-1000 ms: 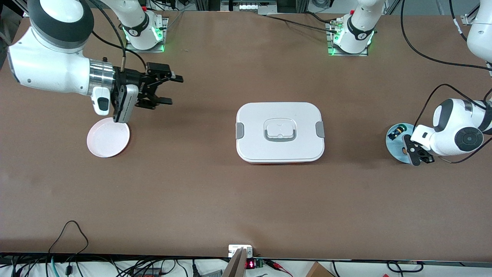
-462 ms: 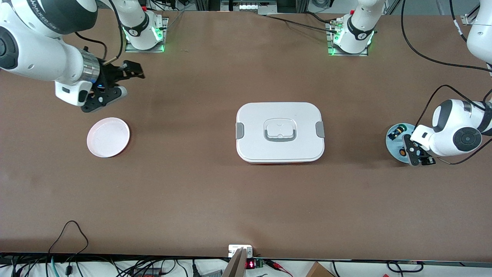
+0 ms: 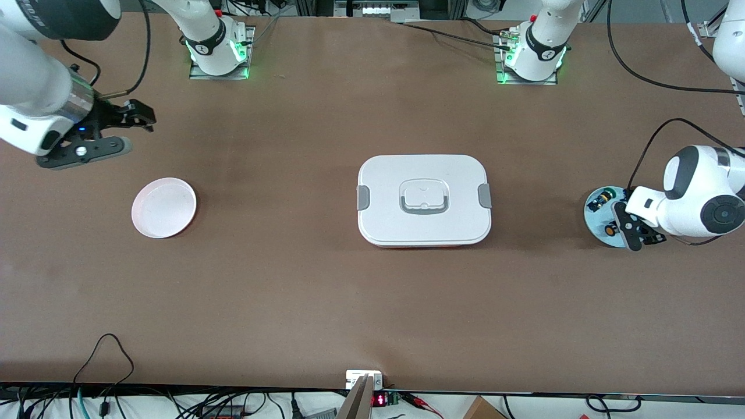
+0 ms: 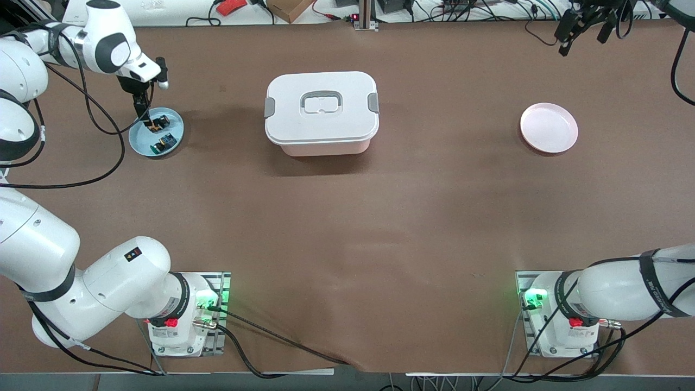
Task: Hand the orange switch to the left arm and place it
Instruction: 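Lower the switch onto the light-blue plate and open the left gripper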
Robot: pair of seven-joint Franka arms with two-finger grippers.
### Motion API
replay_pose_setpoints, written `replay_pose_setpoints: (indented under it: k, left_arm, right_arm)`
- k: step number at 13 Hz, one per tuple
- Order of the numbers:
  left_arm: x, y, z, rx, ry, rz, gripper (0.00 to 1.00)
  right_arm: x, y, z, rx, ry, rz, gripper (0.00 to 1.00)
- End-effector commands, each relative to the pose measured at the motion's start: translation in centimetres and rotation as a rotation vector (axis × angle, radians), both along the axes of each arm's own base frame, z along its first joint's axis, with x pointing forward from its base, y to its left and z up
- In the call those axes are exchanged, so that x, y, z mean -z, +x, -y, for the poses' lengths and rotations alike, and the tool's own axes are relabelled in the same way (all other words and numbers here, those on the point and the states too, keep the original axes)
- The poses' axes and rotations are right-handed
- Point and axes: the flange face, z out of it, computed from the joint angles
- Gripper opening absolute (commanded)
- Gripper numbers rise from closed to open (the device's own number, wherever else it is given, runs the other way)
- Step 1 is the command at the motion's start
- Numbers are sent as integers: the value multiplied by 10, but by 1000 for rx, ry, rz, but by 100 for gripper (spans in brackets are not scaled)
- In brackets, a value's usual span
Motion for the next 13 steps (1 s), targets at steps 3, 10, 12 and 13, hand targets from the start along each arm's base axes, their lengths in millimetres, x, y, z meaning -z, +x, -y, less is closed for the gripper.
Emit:
replay_pose_setpoints:
  k: [3,10,12,13]
  left_arm:
    - [-103,9,57,-247,105,-46,100]
    - [-215,20,114,-595,169,-63,100]
    - [-231,22,126,-633,190,-25,100]
    - [-246,19,133,-680,219,7,100]
  right_arm:
    - [-16,2,21,197,33,51,100]
    - [-10,-31,32,189,46,144,100]
    - [-15,-31,32,192,47,147,100]
    - [-17,-31,32,199,47,146,100]
